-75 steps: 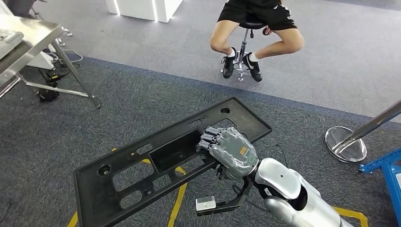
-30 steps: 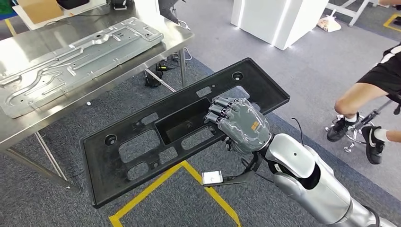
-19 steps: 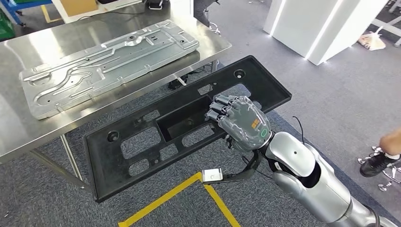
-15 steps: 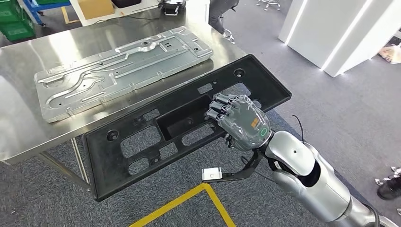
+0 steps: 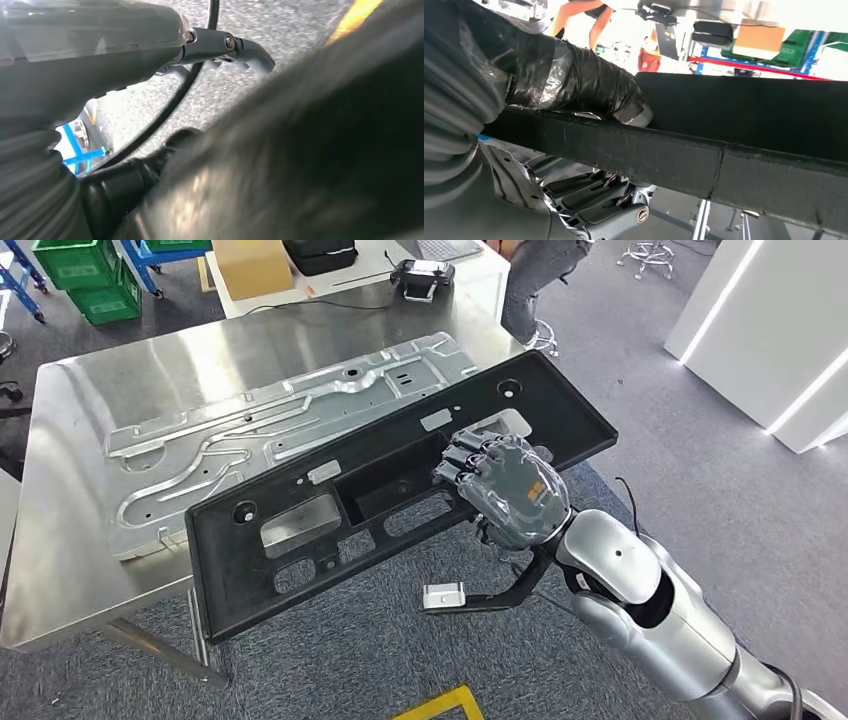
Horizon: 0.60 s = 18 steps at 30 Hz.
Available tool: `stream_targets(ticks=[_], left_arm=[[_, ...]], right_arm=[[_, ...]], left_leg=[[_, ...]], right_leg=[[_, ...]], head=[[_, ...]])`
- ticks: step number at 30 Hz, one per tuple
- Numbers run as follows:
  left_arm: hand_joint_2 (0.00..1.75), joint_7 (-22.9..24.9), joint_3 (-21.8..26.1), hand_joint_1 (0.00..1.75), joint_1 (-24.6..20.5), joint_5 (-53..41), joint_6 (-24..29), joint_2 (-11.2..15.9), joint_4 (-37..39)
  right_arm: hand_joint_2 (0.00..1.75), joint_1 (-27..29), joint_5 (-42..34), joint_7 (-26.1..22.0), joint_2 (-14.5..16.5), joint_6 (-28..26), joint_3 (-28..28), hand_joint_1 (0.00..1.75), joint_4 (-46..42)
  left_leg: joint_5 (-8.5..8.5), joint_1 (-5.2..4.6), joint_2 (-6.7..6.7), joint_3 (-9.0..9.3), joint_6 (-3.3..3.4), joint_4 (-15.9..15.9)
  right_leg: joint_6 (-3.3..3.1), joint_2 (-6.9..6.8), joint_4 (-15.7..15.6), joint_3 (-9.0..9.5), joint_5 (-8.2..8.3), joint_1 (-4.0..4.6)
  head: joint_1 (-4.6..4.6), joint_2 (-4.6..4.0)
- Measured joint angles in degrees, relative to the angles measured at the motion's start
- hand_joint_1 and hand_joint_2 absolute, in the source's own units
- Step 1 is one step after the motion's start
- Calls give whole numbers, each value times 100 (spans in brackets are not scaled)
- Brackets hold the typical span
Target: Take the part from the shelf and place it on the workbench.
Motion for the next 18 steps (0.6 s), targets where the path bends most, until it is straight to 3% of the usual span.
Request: stream_targets(ticks=[1,2,4,5,6,7,8,9,11,12,13,14,16,17,18], left_arm=[[175,1,1,0,13,1,1,-1,2],[175,2,1,0,8,1,1,-1,4],[175,4,2,0,-59,1,3,-2,1],[175,8,2,0,-83,1,4,-3,0],[175,11,3,0,-106,5,10,-4,-2],[175,20,3,0,-124,19,15,-6,-3],[175,32,4,0,-133,35,21,-9,-3],[175,46,5,0,-141,56,28,-13,-3],[175,87,19,0,-142,93,35,-21,-3],[175,119,33,0,-136,108,43,-27,-3],[175,152,51,0,-129,118,53,-32,-3],[175,182,72,0,-112,122,63,-39,-2],[175,222,104,0,-106,123,81,-50,3],[175,233,114,0,-104,122,87,-54,6],[175,241,122,0,-111,122,95,-55,8]], right_arm=[[175,-1,10,19,7,4,6,175,21],[175,-8,21,32,11,9,10,175,37],[175,-60,38,51,17,16,13,175,37],[175,-89,48,60,19,21,13,175,33],[175,-116,56,68,21,33,14,175,32],[175,-129,66,79,23,58,18,175,35],[175,-134,80,95,25,92,27,175,45],[175,-139,95,114,27,130,45,175,61],[175,-153,125,164,45,191,95,175,96],[175,-163,138,197,59,217,125,175,117],[175,-173,146,233,73,244,154,175,139],[175,-178,151,274,85,273,185,175,171],[175,-187,154,361,100,332,248,175,262],[175,-192,154,398,106,359,273,175,313],[175,-210,153,428,109,378,292,175,361]], left_leg=[[450,-28,19,-9,49,-186],[671,-55,29,14,105,-264],[519,-79,3,188,207,-271],[451,-71,-15,314,255,-326],[391,-61,-33,462,294,-394],[343,-46,-54,614,319,-468],[284,-46,-77,755,328,-526],[215,-43,-109,888,329,-573],[46,-31,-184,1136,304,-619],[-55,-26,-216,1260,289,-624],[-158,-21,-241,1381,275,-619],[-264,-18,-261,1468,254,-615],[-489,-33,-309,1610,191,-525],[-585,-43,-326,1669,150,-484],[-625,-54,-336,1709,108,-408]], right_leg=[[33,-4,-25,119,-125,3],[70,0,-38,238,-204,-1],[144,15,181,277,-108,-31],[164,49,507,152,58,-45],[179,98,934,-91,209,-54],[187,147,1353,-381,252,-59],[195,189,1665,-662,159,-57],[206,208,1834,-923,-76,-58],[226,213,1807,-1345,-644,-61],[235,213,1653,-1508,-787,-65],[239,213,1422,-1635,-709,-70],[236,214,1121,-1726,-321,-75],[190,224,615,-1840,745,-61],[144,231,501,-1844,1115,-50],[93,235,478,-1820,1241,-43]], head=[[3,0],[3,0],[2,1],[3,0],[4,0],[7,0],[12,-1],[13,0],[14,0],[13,1],[14,0],[15,0],[14,-1],[17,-1],[16,-1]])
